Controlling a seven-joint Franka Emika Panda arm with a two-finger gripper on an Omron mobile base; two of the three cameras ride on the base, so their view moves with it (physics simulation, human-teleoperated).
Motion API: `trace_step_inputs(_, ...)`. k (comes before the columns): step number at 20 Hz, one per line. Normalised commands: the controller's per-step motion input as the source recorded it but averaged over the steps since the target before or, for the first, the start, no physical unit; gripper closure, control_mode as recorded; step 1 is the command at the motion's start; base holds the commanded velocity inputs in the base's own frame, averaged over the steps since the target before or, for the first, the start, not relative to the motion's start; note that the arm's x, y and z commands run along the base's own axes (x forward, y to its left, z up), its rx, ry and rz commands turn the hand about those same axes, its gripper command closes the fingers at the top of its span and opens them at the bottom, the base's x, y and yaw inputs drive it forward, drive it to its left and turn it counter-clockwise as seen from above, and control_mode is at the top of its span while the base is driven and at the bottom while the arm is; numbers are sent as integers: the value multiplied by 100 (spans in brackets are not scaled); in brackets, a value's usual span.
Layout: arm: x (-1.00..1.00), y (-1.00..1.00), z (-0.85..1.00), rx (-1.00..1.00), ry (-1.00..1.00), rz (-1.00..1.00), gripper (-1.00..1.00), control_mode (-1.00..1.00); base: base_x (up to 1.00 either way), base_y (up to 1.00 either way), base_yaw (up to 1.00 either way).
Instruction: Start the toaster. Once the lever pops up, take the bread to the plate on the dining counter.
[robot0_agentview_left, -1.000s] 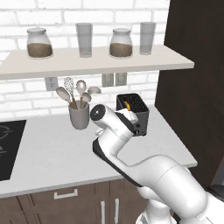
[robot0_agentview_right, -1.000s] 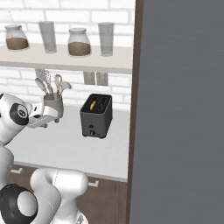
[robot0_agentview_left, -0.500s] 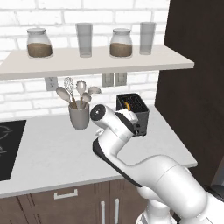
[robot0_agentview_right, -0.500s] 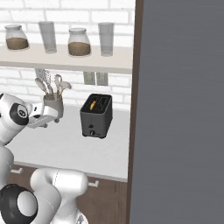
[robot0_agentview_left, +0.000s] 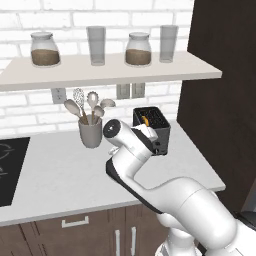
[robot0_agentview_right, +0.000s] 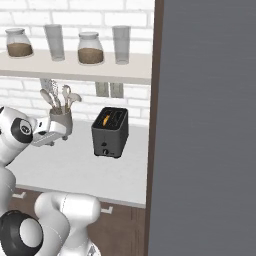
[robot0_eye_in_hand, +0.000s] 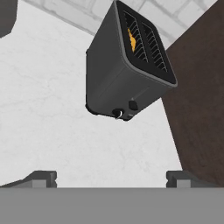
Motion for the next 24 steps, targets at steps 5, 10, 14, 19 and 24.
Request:
trace_step_inputs(5,0,0,0,0,0,0,-100,-100,0,0,0)
trace_step_inputs(10,0,0,0,0,0,0,-100,-100,0,0,0)
trace_step_inputs(14,0,0,0,0,0,0,-100,-100,0,0,0)
trace_step_inputs(19,0,0,0,0,0,0,-100,-100,0,0,0)
trace_step_inputs(24,0,0,0,0,0,0,-100,-100,0,0,0)
